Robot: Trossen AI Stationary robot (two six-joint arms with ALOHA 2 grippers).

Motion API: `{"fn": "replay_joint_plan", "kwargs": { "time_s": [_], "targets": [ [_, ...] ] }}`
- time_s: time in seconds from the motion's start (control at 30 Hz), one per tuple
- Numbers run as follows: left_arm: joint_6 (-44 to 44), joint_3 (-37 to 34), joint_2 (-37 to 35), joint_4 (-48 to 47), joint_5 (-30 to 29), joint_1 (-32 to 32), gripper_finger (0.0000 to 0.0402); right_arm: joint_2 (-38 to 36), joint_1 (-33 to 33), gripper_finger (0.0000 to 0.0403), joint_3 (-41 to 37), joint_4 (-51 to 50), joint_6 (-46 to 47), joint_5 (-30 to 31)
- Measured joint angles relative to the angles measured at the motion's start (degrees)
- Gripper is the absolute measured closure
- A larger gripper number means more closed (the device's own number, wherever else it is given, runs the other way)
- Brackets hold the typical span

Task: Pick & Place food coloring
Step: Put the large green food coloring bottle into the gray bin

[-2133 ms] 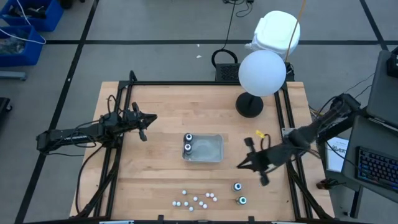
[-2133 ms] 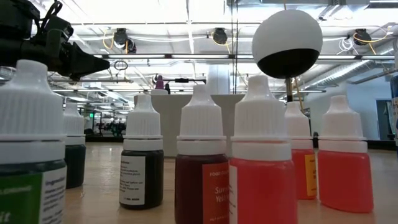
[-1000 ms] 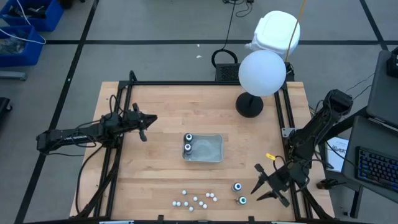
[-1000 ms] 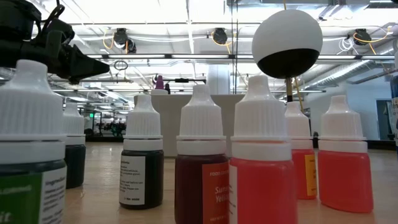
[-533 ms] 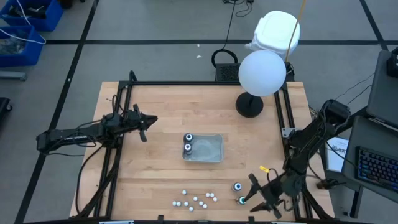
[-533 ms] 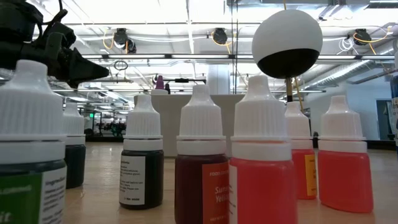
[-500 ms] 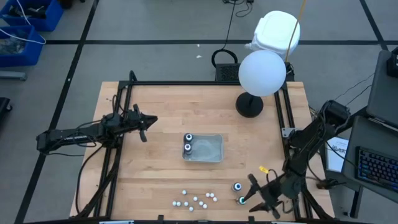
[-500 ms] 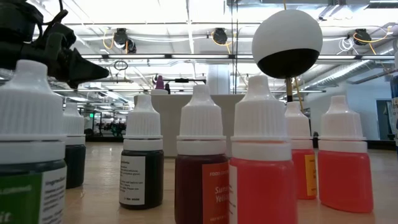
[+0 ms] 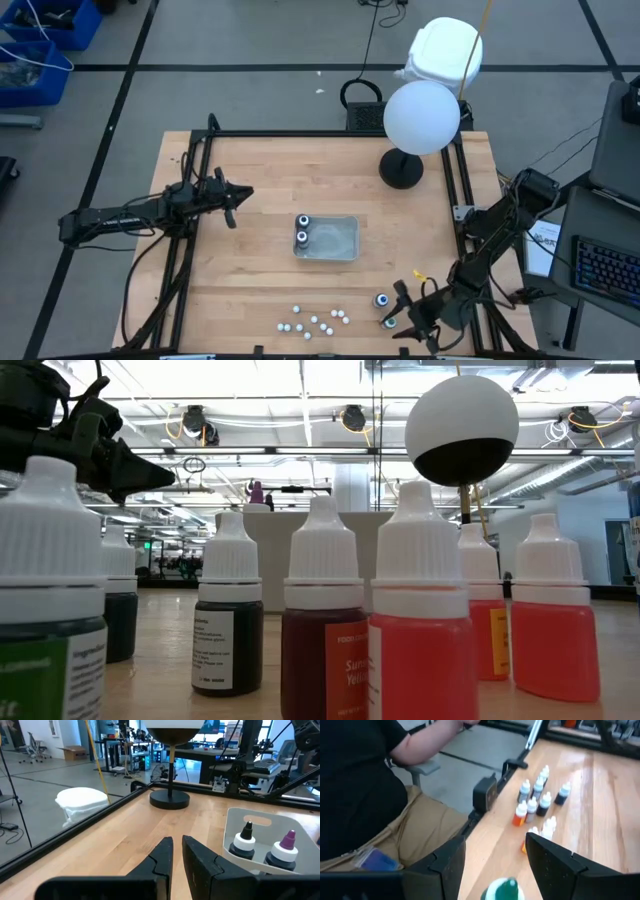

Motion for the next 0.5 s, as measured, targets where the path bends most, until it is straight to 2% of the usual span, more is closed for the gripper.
{"fn": "replay_joint_plan", "kwargs": {
  "time_s": [0.27,0.4,0.5],
  "targets": [
    [-0.2,0.0,0.0,0.0,0.0,0.0,0.0355,0.0,1.0,0.0204,0.0,-2.4,0.5,0.2],
    [-0.1,0.0,0.0,0.0,0.0,0.0,0.0355,0.0,1.3,0.0204,0.0,-5.7,3.6,0.2],
    [-0.2,0.0,0.0,0.0,0.0,0.0,0.0355,0.0,1.2,0.0204,0.0,-7.5,5.7,2.7]
  ]
}}
